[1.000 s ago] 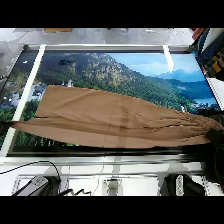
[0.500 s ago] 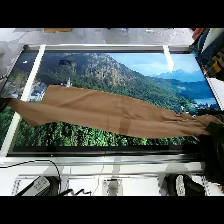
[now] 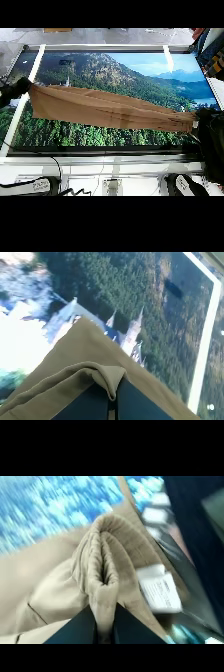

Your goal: Fold the clothes and pants, and hang the long-sleeved shirts on hangers.

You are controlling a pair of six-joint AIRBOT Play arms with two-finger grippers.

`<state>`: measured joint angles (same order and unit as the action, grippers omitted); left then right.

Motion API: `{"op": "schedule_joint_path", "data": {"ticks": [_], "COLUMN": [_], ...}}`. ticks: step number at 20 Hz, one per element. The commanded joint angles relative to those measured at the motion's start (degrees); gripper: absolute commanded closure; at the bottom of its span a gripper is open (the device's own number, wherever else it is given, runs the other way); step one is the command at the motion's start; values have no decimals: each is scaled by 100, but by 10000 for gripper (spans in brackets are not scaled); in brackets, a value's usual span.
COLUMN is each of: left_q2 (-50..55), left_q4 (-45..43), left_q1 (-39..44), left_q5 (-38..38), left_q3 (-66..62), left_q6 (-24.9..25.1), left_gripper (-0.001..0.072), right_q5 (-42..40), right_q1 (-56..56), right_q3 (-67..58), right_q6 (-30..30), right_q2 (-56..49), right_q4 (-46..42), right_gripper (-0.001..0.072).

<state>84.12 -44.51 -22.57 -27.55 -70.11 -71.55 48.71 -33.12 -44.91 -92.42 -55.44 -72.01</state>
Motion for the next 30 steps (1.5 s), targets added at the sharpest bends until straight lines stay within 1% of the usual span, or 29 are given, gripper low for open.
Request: {"op": "schedule_joint_path", "data": {"ticks": [1, 5, 6, 7, 8, 9, 12, 13, 16, 17, 18, 20, 22, 24, 25, 27, 28, 30], "left_q2": [669, 979, 999, 997, 970, 914, 599, 461, 146, 105, 105, 94, 17, -22, -22, 11, 63, 179], "left_q4": [-90, -90, -94, -94, -85, -94, -308, -431, -798, -946, -1113, -1274, -1246, -1071, -785, -195, -35, 286], "left_q1": [243, 337, 356, 365, 365, 354, 160, 26, -540, -782, -1023, -1423, -1665, -1718, -1703, -1587, -1482, -1191], "left_q5": [146, 243, 256, 247, 221, 105, -317, -608, -1692, -2227, -2815, -3421, -3488, -3136, -2911, -2398, -2201, -1808], "left_q3": [-551, -699, -699, -699, -699, -699, -699, -699, -697, -691, -664, -361, 260, 920, 1165, 1506, 1537, 1532], "left_q6": [-328, -308, -225, -103, -129, -129, -129, -129, -133, -136, -133, -131, -120, -109, -107, -103, -17, 382], "left_gripper": [696, 684, 524, 82, -9, -9, 5, 6, 8, 31, 106, 117, 117, 116, 112, 54, 56, 58], "right_q5": [-1287, -2096, -2197, -2212, -2192, -2103, -1650, -1432, -828, -704, -643, -610, -605, -603, -603, -601, -590, -481], "right_q1": [4, 9, 9, 9, 9, 7, 7, 7, 7, 7, 7, 9, 9, 9, 9, 9, 9, 9], "right_q3": [2, 4, 2, 2, 2, -13, -140, -205, -402, -450, -474, -483, -483, -483, -483, -483, -485, -485], "right_q6": [-11, -7, -7, 24, 136, 232, 254, 258, 719, 839, 861, 861, 861, 859, 859, 861, 894, 1169], "right_q2": [-678, -1067, -1134, -1172, -1169, -1158, -1156, -1156, -1156, -1156, -1156, -1158, -1158, -1158, -1158, -1158, -1158, -1158], "right_q4": [920, 1648, 1672, 1668, 1628, 1615, 1499, 1436, 1318, 1318, 1327, 1327, 1325, 1327, 1327, 1329, 1329, 1338], "right_gripper": [676, 674, 600, 304, 78, 58, 59, 59, 59, 60, 59, 60, 60, 60, 60, 60, 60, 60]}}
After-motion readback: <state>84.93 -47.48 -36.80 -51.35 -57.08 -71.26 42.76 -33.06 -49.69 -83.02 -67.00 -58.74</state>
